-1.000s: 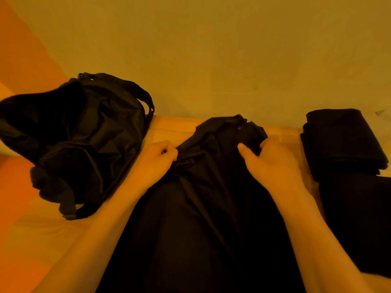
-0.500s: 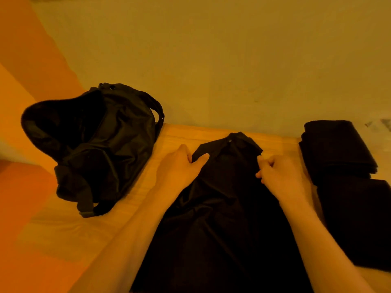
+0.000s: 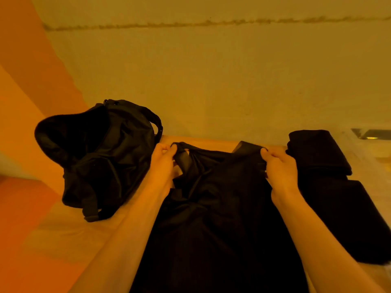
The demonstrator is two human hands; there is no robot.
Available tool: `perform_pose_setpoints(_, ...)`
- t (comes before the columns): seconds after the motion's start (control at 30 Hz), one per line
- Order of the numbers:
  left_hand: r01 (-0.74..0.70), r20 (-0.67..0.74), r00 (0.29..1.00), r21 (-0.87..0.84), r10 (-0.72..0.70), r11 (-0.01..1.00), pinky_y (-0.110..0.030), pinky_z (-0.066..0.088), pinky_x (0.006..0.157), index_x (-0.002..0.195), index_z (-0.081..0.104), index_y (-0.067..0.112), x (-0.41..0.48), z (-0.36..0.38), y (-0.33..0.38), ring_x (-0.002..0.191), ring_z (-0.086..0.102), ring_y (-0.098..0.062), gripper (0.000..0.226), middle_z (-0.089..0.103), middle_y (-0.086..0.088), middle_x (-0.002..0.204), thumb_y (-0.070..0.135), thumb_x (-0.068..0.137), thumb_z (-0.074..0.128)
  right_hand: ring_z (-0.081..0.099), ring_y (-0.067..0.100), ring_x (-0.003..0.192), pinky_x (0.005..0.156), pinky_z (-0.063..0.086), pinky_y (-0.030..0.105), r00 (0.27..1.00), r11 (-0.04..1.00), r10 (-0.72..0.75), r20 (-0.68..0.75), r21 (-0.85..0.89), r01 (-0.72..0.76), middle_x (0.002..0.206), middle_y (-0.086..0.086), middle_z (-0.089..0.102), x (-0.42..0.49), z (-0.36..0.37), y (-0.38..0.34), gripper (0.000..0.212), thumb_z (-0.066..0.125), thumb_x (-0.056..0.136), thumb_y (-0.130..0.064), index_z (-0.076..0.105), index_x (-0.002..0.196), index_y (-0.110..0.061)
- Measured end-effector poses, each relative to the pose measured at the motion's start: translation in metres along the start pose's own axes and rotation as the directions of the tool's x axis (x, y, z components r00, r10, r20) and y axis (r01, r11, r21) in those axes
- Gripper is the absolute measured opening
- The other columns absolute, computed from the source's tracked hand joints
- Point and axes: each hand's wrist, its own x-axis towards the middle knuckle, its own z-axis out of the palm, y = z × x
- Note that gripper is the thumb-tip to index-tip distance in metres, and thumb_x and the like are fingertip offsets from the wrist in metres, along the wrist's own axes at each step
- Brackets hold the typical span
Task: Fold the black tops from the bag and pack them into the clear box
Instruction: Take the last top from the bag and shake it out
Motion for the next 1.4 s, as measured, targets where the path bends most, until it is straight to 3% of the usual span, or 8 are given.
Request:
perform_pose_setpoints(0.2,0.165,0.174,0.98,-0.464,-0.093,0.871,-0.022,0.048,0.049,0.103,0.055,0.006,-0.031,-0.019,0.042,0.055,0.055,-0.012,0.011,0.062,-0.011,0.092,0.01,0.105,0.046,0.068,0.026,0.107,0.082,0.057,0.042,0.925,0.78,0.285,0.253,0.499,-0.377,0.119,0.012,0.07,-0.009,-0.014,-0.025,0.026,0.05,0.104,-0.025,0.066,0.12,-0.011)
perform_pose_setpoints(0.37,0.267,0.108,0.963,-0.25,-0.247,0.931,-0.017,0.049,0.045,0.111,0.059,0.005,-0.052,-0.029,0.064,0.047,0.061,-0.008,0.01,0.066,-0.015,0.109,0.007,0.102,0.056,0.065,0.03,0.119,0.106,0.047,0.042,0.868,0.705,0.245,0.433,0.535,-0.466,0.125,0.012,0.068,-0.022,-0.036,-0.041,0.038,0.053,0.098,-0.02,0.059,0.133,-0.008)
perform_pose_setpoints(0.47,0.146,0.024,0.989,-0.218,-0.144,0.965,-0.019,0.053,0.05,0.107,0.063,0.006,-0.065,-0.035,0.068,0.051,0.067,-0.009,0.007,0.065,-0.013,0.107,0.006,0.101,0.058,0.069,0.03,0.11,0.092,0.056,0.04,0.827,0.75,0.283,0.486,0.425,-0.507,0.121,0.012,0.069,-0.03,-0.042,-0.056,0.032,0.062,0.096,-0.022,0.062,0.127,-0.011)
perform_pose_setpoints(0.6,-0.088,0.063,0.994,-0.093,0.094,0.992,-0.028,0.056,0.061,0.106,0.071,0.009,-0.091,-0.047,0.086,0.072,0.074,-0.02,0.016,0.068,-0.017,0.116,0.008,0.103,0.055,0.068,0.029,0.107,0.085,0.056,0.038,0.827,0.897,0.29,0.481,0.164,-0.41,0.119,0.018,0.069,-0.043,-0.053,-0.073,0.02,0.058,0.1,-0.012,0.066,0.116,-0.002)
perform_pose_setpoints(0.7,-0.24,0.09,0.965,-0.075,0.246,0.968,-0.03,0.056,0.076,0.117,0.072,0.012,-0.113,-0.056,0.112,0.099,0.071,-0.023,0.021,0.072,-0.008,0.11,0.008,0.101,0.058,0.065,0.015,0.09,0.063,0.055,0.022,0.916,0.959,0.044,0.398,0.24,-0.151,0.111,0.005,0.067,-0.052,-0.067,-0.092,0.023,0.053,0.102,-0.011,0.063,0.122,-0.014)
perform_pose_setpoints(0.87,-0.23,0.243,0.892,-0.485,0.382,0.844,-0.031,0.059,0.082,0.14,0.057,0.032,-0.154,-0.058,0.171,0.097,0.072,-0.017,0.05,0.073,-0.003,0.116,0.003,0.099,0.058,0.071,0.009,0.079,0.065,0.057,0.023,0.896,0.881,-0.279,0.344,0.462,0.097,0.091,-0.003,0.074,-0.081,-0.091,-0.144,0.025,0.049,0.105,-0.014,0.066,0.121,-0.024)
perform_pose_setpoints(1.1,0.096,0.442,0.894,-0.343,0.07,0.935,-0.037,0.06,0.084,0.141,0.055,0.001,-0.216,-0.038,0.259,0.102,0.07,-0.026,0.05,0.069,-0.018,0.12,0.008,0.092,0.063,0.07,0.011,0.085,0.074,0.06,0.028,0.829,0.768,-0.433,0.354,0.626,0.134,0.103,0.0,0.069,-0.131,-0.115,-0.244,0.022,0.053,0.104,-0.021,0.067,0.12,-0.024)
perform_pose_setpoints(1.4,-0.203,0.369,0.861,-0.382,0.35,0.902,-0.032,0.062,0.069,0.105,0.068,0.011,-0.249,-0.028,0.338,0.087,0.068,-0.021,0.009,0.068,-0.009,0.095,0.009,0.098,0.062,0.074,0.031,0.097,0.076,0.063,0.041,0.797,0.777,-0.433,0.421,0.623,0.093,0.113,0.016,0.071,-0.156,-0.148,-0.325,0.056,0.037,0.081,0.013,0.066,0.122,-0.013)
